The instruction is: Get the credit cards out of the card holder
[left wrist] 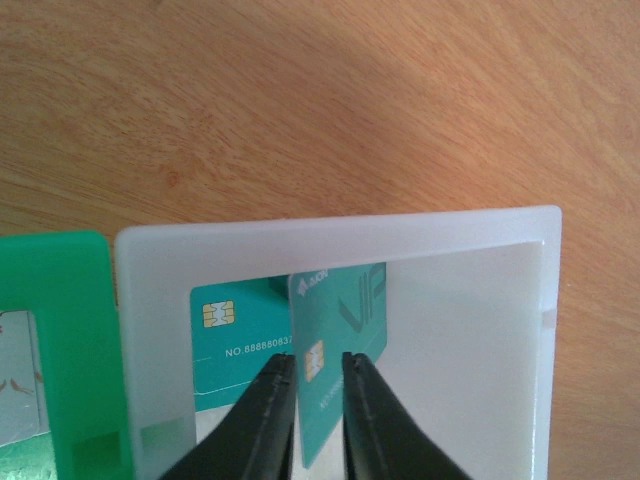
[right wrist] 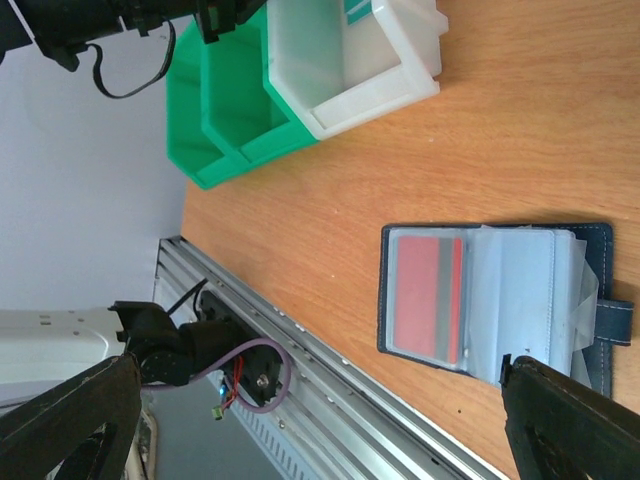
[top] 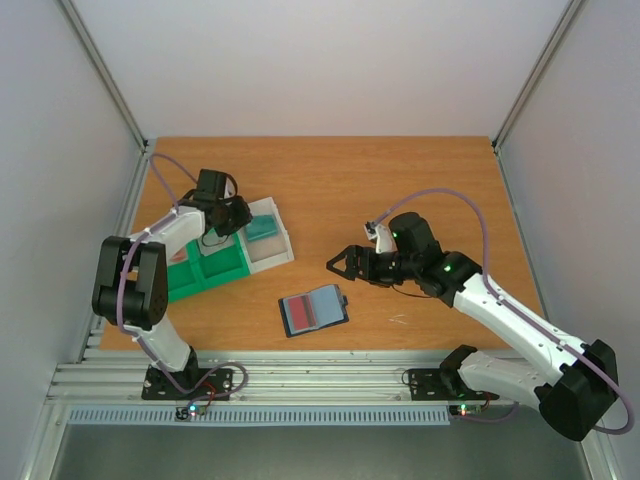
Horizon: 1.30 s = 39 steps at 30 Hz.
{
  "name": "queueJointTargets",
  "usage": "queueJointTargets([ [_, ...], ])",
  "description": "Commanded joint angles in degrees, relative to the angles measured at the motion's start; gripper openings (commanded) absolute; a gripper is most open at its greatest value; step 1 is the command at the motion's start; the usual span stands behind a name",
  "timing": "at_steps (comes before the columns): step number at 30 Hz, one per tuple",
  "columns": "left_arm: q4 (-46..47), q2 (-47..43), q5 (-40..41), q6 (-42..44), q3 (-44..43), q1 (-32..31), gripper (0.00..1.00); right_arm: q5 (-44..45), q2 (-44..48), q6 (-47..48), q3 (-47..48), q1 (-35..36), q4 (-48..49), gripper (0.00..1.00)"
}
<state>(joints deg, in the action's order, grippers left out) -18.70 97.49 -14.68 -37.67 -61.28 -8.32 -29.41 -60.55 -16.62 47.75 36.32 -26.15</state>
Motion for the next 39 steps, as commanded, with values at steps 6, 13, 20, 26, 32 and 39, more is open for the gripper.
queueJointTargets([
  [6,-1.8,-2.1,0.8,1.4,-1.9,0.2,0.32,-2.4,-0.6,-0.5,1.7,-0.2,0.2,0.99],
  [13,-6.3,-6.5,0.2,2.4,-2.9,0.2,0.51,-4.1,-2.4,-1.6,1.7,-0.3,0.3,0.98],
  [20,-14.0,-13.3,-2.3,5.7,-2.5,0.1,0.68,-6.0,-4.8,-3.5,0.1,-0.2,2.9,0.98],
  [26,-17.6,-20.9,-4.0,7.1,1.4,0.0,0.75,-6.2,-7.3,-2.6,-1.5,0.9,6.7,0.91],
  [32,-17.0,-25.6,-10.5,4.5,6.8,-0.3,0.77,-6.7,-12.8,-3.4,-3.2,2.0,11.2,0.66],
  [39,-15.9,-29.4,-16.0,4.8,11.9,-2.1,0.69,-5.3,-19.6,-3.3,-2.7,5.4,13.0,0.42],
])
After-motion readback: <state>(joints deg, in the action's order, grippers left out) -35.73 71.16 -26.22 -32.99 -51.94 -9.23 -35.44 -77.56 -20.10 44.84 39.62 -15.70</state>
